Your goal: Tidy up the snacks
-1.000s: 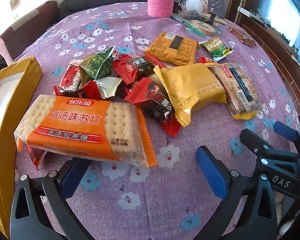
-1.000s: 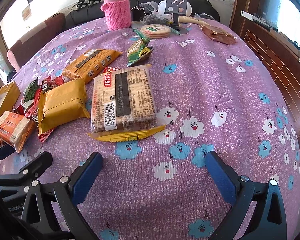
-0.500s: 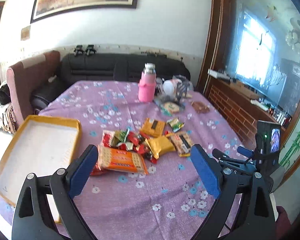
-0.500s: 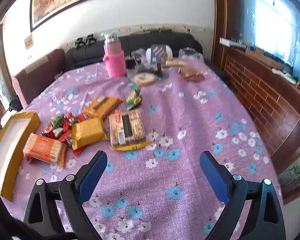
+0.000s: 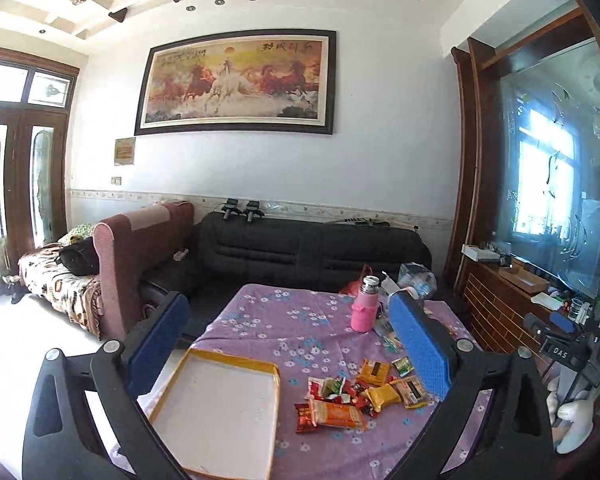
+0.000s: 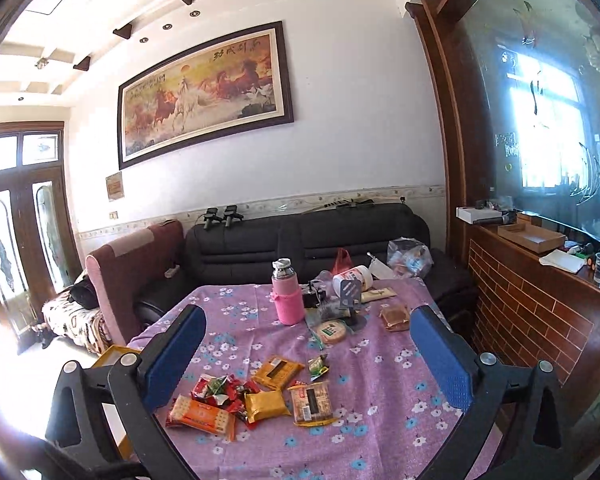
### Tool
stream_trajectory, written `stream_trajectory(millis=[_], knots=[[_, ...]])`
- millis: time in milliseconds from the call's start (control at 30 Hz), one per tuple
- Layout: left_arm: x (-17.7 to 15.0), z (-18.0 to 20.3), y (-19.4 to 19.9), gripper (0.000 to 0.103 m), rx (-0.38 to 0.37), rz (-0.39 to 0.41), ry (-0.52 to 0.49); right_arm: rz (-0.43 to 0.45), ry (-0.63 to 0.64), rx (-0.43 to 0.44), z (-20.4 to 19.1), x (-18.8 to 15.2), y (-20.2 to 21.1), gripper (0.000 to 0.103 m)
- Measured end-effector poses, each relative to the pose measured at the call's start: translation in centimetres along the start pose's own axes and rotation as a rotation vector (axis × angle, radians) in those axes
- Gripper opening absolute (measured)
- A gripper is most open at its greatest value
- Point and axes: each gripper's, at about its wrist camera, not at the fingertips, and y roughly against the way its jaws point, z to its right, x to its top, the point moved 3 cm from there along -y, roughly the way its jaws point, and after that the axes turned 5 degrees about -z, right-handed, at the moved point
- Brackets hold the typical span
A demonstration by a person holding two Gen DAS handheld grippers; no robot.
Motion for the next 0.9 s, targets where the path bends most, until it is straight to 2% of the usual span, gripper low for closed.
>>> stream_trajectory(millis=[67, 167, 333, 433, 467, 500, 567, 700, 900], knots=[[-0.6, -0.7, -0.7, 0.103, 0.0, 0.003, 0.022, -0.044, -0.007, 0.011, 0.3, -0.4, -1.2, 0.103], [-2.6, -1.2, -3.0, 0.103, -0.106, -0.046, 0.069, -0.166, -0.037, 0.051, 1.0, -3.9, -5.2, 0.103], [-9.1, 1.2, -11.4, 0.103, -0.168, -0.273, 0.056, -0.394, -0.117, 0.16, 1.0, -11.5, -12.1, 0.102], [-13.0, 2.6, -15.9, 0.103, -0.253, -0.382, 0.028, -0.516, -0.141, 0.239, -0.1, -15.2, -16.0, 0.095], [-14.1, 3.2, -17.5, 0.101, -0.275, -0.421, 0.018, -0.549, -0.151, 0.26, -0.5, -16.2, -17.0, 0.094], [-15.3, 3.9, -19.1, 0.094, -0.298, -0.461, 0.01, -0.583, -0.158, 0.285, -1.0, -17.1, -18.1, 0.091], [-17.1, 5.0, -22.2, 0.089, -0.342, -0.546, -0.005, -0.619, -0.154, 0.309, -2.0, -18.1, -19.7, 0.088], [-20.1, 7.3, -27.8, 0.086, -0.396, -0.688, -0.039, -0.62, -0.17, 0.31, -2.3, -18.6, -21.6, 0.088], [-20.4, 9.1, -33.4, 0.085, -0.435, -0.729, -0.057, -0.648, -0.212, 0.299, -1.5, -19.7, -23.3, 0.088]])
